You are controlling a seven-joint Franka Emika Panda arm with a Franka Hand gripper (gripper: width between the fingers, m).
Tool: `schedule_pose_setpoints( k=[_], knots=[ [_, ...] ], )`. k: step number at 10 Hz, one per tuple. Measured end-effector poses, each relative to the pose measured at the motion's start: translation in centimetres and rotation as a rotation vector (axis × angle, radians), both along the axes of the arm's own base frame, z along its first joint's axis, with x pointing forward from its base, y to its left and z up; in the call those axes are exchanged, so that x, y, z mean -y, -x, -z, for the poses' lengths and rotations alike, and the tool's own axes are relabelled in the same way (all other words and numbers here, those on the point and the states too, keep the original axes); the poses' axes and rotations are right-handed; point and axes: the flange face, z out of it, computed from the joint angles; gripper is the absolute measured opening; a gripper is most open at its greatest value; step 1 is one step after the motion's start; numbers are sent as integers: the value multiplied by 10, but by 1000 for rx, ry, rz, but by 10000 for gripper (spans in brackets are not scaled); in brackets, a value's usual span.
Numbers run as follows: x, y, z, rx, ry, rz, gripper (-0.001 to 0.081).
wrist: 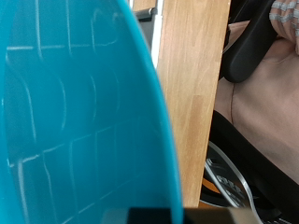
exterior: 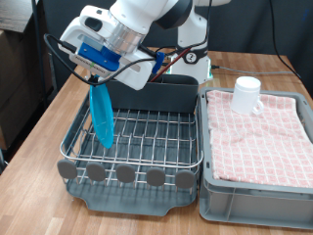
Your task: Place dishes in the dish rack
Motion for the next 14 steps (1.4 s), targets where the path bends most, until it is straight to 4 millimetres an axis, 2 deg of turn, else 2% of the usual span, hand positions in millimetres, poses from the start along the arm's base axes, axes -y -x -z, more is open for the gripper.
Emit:
schedule_pose_setpoints(
  k=[8, 9, 10, 11, 12, 13, 14],
  knots=[
    [3, 2, 6, 13, -23, 3, 19],
    [3, 2, 5, 15, -37, 6, 95],
    [4, 2, 5, 16, -46, 7, 256],
    [4, 1, 3, 20, -69, 12, 256],
    [5, -1, 1, 18, -108, 13, 420],
    [5, -2, -2, 16, -151, 6, 420],
    [6, -4, -6, 19, -193, -1, 580]
  ],
)
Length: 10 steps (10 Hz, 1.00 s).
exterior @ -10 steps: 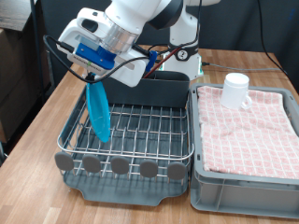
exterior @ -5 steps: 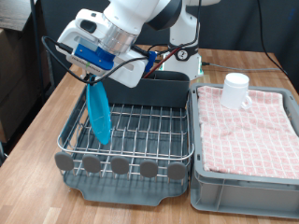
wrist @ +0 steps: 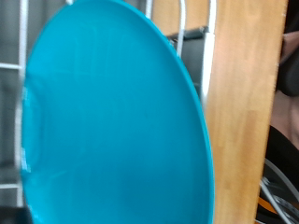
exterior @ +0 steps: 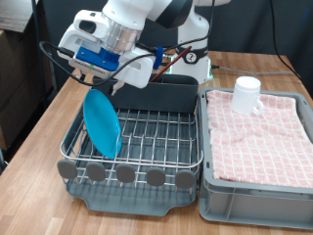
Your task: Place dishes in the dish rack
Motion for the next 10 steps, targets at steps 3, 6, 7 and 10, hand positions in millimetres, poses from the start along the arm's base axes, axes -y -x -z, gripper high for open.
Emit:
schedule_pose_setpoints(
  k=[3, 6, 7, 10],
  knots=[
    [3, -4, -19, 16, -101, -16, 789],
    [6, 0, -56, -22, -125, 1, 800],
    [6, 2, -73, -32, -134, 9, 803],
    [1, 2, -123, -29, -141, 12, 803]
  ],
)
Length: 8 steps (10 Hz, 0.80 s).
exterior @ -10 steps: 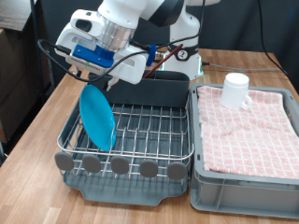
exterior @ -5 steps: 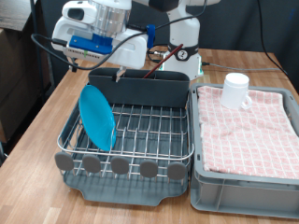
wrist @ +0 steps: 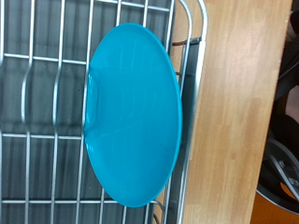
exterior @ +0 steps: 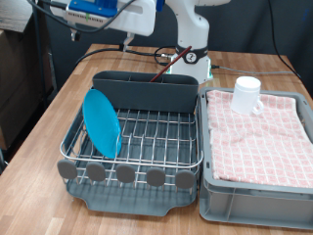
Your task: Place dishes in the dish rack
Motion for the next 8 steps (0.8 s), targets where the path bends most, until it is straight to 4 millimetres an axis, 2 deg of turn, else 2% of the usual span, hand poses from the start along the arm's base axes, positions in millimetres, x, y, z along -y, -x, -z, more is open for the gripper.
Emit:
schedule_pose_setpoints(
  k=[3, 6, 8],
  knots=[
    [-8, -5, -29, 2, 8, -9, 803],
    [-13, -5, -30, -27, 6, -17, 803],
    [-40, -3, -30, -94, -42, -32, 803]
  ],
)
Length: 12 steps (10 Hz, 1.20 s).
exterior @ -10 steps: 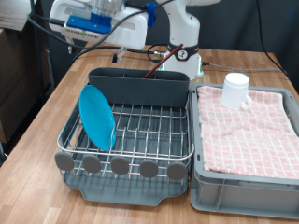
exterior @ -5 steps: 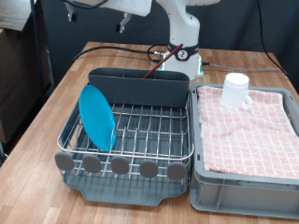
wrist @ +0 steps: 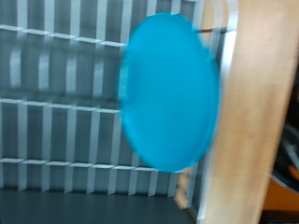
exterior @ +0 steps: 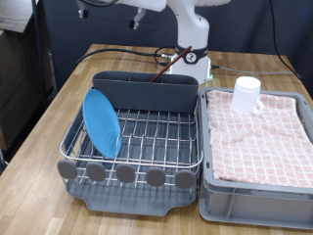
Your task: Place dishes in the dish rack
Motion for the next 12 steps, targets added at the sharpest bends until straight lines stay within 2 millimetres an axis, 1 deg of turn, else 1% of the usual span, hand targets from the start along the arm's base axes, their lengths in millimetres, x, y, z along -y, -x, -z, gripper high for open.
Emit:
schedule_pose_setpoints(
  k=[2, 4, 7, 8, 9, 11, 12],
  knots=[
    [-35, 3, -3, -23, -85, -10, 803],
    [-68, 8, -6, -32, -131, -3, 803],
    [-119, 19, -3, -37, -171, 56, 803],
    [-135, 23, -1, -35, -170, 49, 803],
    [-140, 29, 0, -21, -174, 50, 803],
    [-142, 30, 2, -56, -157, 40, 803],
    [-153, 29, 1, -81, -147, 14, 803]
  ],
)
